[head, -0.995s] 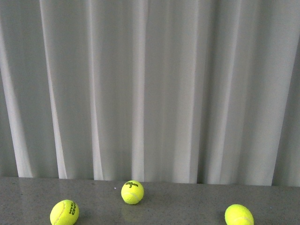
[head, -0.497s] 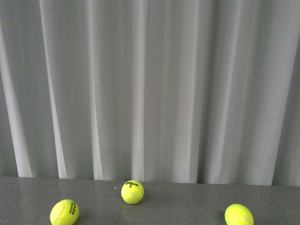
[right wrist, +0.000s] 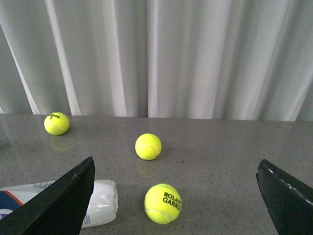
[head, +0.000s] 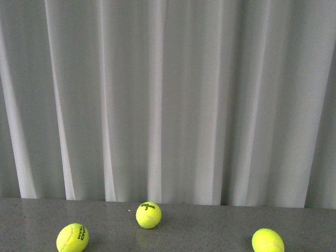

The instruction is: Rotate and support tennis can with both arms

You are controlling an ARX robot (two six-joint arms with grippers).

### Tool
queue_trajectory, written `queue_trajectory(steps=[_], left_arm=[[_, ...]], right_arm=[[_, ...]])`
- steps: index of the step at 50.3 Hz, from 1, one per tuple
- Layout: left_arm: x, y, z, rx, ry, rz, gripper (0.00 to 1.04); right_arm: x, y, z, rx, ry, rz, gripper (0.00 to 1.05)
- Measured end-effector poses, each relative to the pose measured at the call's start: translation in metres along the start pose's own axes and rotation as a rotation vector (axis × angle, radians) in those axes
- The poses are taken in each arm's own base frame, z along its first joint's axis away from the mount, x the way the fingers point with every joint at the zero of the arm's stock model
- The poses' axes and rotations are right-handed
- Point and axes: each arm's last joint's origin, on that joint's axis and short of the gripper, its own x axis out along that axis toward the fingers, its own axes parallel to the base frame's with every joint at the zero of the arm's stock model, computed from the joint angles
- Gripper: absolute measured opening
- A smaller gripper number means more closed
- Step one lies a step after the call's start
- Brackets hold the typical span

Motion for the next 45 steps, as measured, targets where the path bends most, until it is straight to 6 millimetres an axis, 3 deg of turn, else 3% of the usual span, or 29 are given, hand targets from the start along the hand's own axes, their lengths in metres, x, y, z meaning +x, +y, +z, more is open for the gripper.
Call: queue_trajectory(steps=[29, 31, 35, 45], left_arm=[[0.0, 0.0, 0.0, -0.005, 0.003, 0.0, 0.98], [0.003, -0.002, -0.002, -0.104, 0.185, -0.014, 0.98], [0.028, -0.005, 0.002, -0.317, 0.36, -0.057, 0.98], [0.103, -0.006, 0.007, -0.446, 0.466, -0.286, 0.98]], right_arm=[[0.0, 0.0, 0.0, 0.0, 0.0, 0.0, 0.98], [0.0, 0.0, 0.0, 0.0, 0.0, 0.0, 0.98], [0.0, 0.0, 0.0, 0.0, -0.001, 0.0, 0.98], [0.0, 0.0, 0.0, 0.0, 0.0, 0.0, 0.98]])
